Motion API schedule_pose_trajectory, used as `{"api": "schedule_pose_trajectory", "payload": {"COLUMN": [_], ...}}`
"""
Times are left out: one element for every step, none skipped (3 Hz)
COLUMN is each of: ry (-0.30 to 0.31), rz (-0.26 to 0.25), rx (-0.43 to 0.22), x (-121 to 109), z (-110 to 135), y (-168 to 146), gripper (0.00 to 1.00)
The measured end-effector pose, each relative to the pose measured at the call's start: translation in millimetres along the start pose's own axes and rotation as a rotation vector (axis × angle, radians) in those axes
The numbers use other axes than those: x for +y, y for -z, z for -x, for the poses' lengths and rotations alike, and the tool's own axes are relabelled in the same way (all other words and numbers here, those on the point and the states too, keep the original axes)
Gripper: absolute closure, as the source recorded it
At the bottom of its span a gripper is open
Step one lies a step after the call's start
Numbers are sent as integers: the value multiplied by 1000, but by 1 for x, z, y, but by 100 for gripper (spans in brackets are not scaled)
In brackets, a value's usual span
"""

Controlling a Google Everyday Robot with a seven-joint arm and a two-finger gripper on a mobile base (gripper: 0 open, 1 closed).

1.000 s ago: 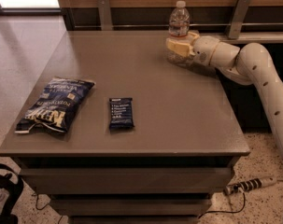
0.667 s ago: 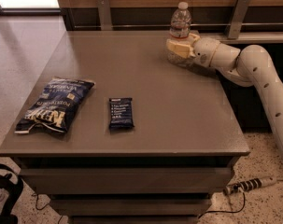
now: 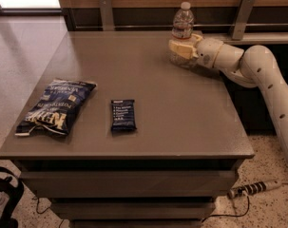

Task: Place water bottle upright

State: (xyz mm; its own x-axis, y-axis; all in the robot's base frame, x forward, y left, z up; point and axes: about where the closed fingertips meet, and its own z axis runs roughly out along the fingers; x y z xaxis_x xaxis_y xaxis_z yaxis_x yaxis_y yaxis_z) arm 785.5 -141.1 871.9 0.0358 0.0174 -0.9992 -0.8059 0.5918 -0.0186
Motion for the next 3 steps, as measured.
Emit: {"api": "schedule_pose_trajectory", "payload": {"ry": [0, -1, -1], "rz": [0, 6, 10], "rx": [0, 0, -1], "x": [0, 2, 4], "z": [0, 0, 0], "y": [0, -3, -6], "gripper": [36, 12, 0]}}
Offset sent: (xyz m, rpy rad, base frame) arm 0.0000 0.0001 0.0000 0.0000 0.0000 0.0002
